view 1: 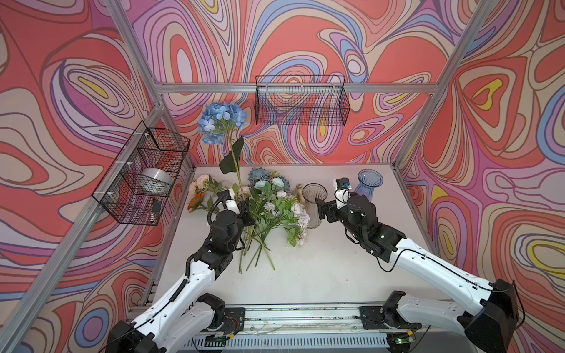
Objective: Arrange the flowers into the vase
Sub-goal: 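Lift the blue hydrangea with the left gripper toward the right gripper, then grasp the hydrangea stem with the right gripper above the left gripper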
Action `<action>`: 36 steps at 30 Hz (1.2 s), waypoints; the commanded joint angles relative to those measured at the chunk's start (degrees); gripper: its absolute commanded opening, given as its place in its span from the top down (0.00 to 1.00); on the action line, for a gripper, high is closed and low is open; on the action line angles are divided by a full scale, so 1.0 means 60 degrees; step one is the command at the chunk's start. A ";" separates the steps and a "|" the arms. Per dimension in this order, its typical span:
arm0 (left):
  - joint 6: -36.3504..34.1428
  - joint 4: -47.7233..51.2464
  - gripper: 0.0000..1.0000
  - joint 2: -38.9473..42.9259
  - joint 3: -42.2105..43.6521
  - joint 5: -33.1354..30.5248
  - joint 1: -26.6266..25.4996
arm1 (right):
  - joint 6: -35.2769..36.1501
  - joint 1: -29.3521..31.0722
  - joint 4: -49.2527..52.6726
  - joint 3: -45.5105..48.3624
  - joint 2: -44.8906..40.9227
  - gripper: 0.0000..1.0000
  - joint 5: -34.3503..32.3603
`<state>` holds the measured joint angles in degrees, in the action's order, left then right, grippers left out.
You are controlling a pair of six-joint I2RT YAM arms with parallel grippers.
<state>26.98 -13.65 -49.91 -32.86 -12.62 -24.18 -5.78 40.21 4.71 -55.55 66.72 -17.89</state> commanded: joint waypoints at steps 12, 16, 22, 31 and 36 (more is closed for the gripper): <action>-0.3748 -0.2556 1.00 -0.0017 -0.0822 0.1554 -0.3154 | -0.0051 0.0017 0.0095 -0.3513 0.1663 0.17 0.5064; -0.4773 -0.2933 1.00 -0.1241 -0.1509 0.1378 -0.4262 | -0.0488 0.0019 -0.0148 -0.3757 0.1718 0.19 0.6232; -0.5447 -0.4192 1.00 -0.2688 -0.1947 0.1342 -0.5023 | -0.1005 0.0015 -0.0352 -0.3408 0.1576 0.44 0.6424; -0.4968 -0.4859 1.00 -0.3177 -0.2177 -0.0005 -0.5037 | -0.0757 -0.0019 0.0681 -0.3000 0.1025 0.44 0.5344; -0.5048 -0.4825 1.00 -0.3271 -0.2326 -0.0359 -0.5022 | -0.0424 -0.0095 0.1177 -0.2829 0.0522 0.44 0.5144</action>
<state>-1.91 -42.28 -68.42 -44.53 -13.19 -54.08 -10.13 38.33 9.45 -73.01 72.55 11.35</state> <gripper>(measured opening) 0.095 0.561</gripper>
